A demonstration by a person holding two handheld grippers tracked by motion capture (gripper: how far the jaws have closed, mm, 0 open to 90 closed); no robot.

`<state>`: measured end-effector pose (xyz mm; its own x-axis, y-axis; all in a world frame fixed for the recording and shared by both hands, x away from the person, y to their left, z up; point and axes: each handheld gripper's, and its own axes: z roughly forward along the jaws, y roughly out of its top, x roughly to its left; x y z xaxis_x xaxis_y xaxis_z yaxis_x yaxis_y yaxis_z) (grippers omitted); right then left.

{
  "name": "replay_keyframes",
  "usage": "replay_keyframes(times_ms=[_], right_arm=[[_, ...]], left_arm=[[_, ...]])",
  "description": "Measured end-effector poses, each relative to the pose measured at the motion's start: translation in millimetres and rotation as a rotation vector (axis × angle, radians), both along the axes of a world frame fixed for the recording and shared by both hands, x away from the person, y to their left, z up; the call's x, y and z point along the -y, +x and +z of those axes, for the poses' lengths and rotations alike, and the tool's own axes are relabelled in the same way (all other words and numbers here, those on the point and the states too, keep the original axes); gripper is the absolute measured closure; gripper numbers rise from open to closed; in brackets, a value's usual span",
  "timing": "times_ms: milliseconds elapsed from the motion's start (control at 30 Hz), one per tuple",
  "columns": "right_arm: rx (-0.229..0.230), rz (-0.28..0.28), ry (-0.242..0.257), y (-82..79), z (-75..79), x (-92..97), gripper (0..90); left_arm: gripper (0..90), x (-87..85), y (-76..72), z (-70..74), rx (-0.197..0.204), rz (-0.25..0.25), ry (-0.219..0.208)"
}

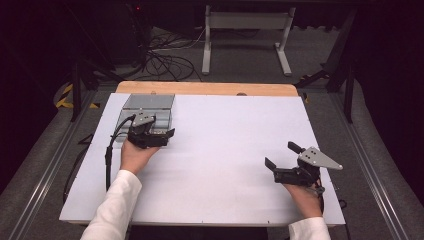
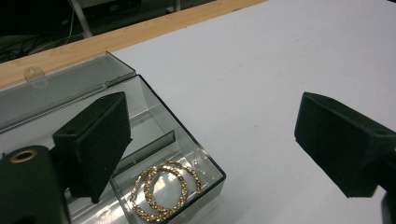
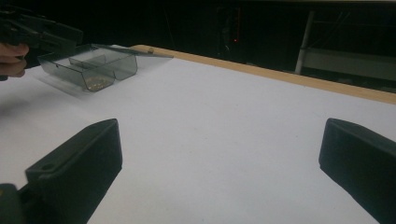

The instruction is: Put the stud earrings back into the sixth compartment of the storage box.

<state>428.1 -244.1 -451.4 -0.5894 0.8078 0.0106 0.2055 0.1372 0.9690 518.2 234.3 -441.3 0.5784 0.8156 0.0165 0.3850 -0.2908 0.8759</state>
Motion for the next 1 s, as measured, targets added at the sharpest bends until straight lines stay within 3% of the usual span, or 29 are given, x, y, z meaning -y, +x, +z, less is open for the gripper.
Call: replay_keyframes(times_ms=[1000], right_arm=[[0.003, -0.003, -0.002, 0.4, -3.6, -0.5, 0.0]], left_arm=[[7.3, -27.2, -54.0, 10.6, 0.154, -0.053, -0.101]])
